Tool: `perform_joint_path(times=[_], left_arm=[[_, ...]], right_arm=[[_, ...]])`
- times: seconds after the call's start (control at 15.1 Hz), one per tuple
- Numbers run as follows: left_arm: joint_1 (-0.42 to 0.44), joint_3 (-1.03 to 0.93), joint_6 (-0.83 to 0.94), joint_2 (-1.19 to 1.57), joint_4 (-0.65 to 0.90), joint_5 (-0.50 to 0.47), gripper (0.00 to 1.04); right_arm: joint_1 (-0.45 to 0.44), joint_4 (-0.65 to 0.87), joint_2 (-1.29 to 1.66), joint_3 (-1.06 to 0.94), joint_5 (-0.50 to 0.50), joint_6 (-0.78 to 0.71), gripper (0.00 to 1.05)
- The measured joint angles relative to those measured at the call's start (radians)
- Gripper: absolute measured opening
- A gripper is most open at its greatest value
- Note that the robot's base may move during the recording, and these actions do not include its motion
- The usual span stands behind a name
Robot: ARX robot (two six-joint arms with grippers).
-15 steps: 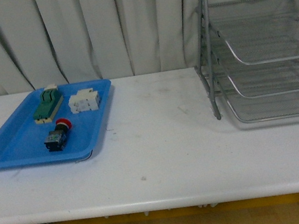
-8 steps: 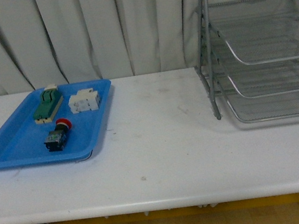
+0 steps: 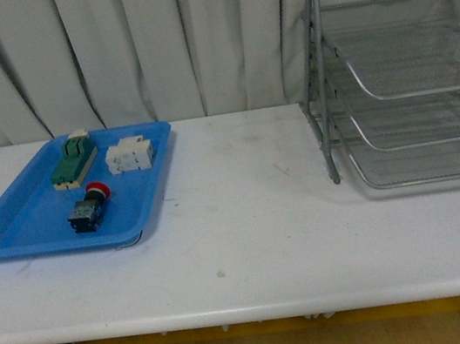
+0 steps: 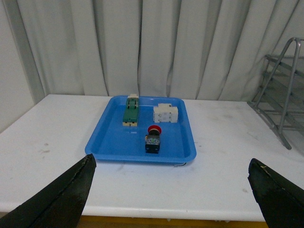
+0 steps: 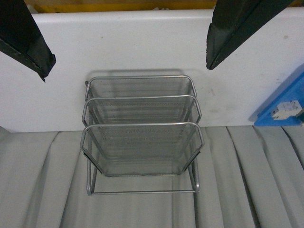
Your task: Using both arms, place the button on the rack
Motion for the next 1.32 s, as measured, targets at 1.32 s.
perform_joint_path(times=[1.32], left_arm=[[0.000,0.000,0.000,0.000,0.000,0.000,0.98]], right_arm=[[-0.442,1.096,1.446,0.551,-0.432,0.712,0.98]])
